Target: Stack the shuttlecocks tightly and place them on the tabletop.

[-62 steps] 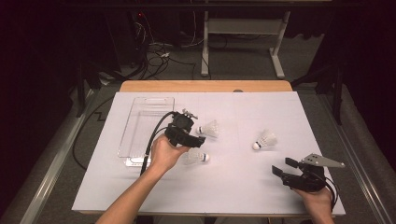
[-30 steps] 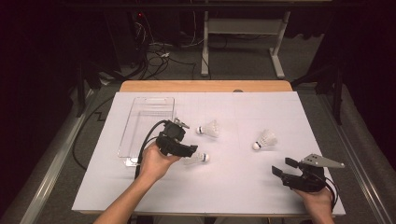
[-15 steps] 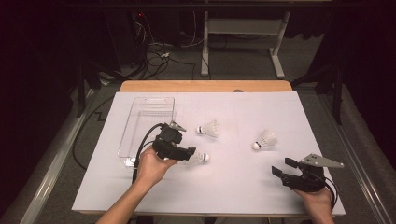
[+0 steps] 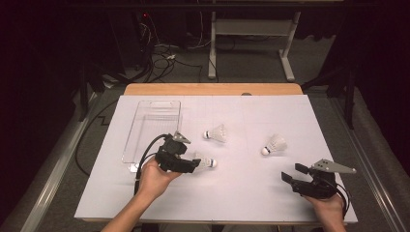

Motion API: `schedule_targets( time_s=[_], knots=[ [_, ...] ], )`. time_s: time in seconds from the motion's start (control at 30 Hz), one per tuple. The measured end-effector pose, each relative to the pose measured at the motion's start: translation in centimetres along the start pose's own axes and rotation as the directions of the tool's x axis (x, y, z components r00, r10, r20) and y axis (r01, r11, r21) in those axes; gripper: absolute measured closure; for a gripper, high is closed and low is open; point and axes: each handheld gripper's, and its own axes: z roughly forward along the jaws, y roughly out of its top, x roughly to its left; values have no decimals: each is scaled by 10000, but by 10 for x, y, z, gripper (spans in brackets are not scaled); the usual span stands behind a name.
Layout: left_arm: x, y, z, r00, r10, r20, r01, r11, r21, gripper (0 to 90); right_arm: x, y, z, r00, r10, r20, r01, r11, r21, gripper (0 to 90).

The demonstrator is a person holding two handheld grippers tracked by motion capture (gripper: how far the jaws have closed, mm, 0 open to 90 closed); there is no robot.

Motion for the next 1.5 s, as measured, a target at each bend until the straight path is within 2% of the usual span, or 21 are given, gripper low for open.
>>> schedule_targets(
  time_s=[0.1, 0.3, 0.47, 0.7, 1.03, 1.1, 1.17, 1.27, 1.5],
  knots=[
    [-1, -4, -3, 10000, -78, 49, 78, 9999, -63, 347, 0, 0, 0, 10000, -30, 13, 30, 10000, 9, 299],
    [-5, -7, -7, 9996, 49, 262, -47, 10000, -50, 347, 0, 0, 0, 9999, 110, 1, -110, 9999, 33, 299],
    [-11, -13, -6, 9996, 264, -28, -264, 9997, -4, 348, 0, 0, 0, 10000, 69, 13, -69, 10000, -13, 299],
    [-7, -29, -11, 9998, -161, 149, 165, 9996, -242, 358, 1, 0, -1, 10000, 19, 36, -19, 10000, -10, 299],
    [-14, -46, -20, 9999, -119, 92, 124, 9985, -537, 351, 1, 0, -1, 10000, 25, 70, -25, 10000, -39, 299],
    [-14, -50, -23, 9997, -105, 223, 116, 9987, -494, 351, 1, 0, -2, 10000, 23, 91, -22, 10000, -54, 299],
    [-15, -53, -25, 9999, -58, 96, 62, 9986, -516, 348, 0, 0, -1, 9999, 59, 102, -59, 10000, -28, 299],
    [-14, -58, -25, 9997, -181, 141, 187, 9991, -393, 346, 1, 0, -1, 10000, -15, 94, 15, 10000, -1, 299],
    [-6, -71, -30, 9987, -447, -227, 439, 9984, -357, 346, 0, 0, -1, 9999, 15, 117, -14, 10000, -21, 299]
  ],
)
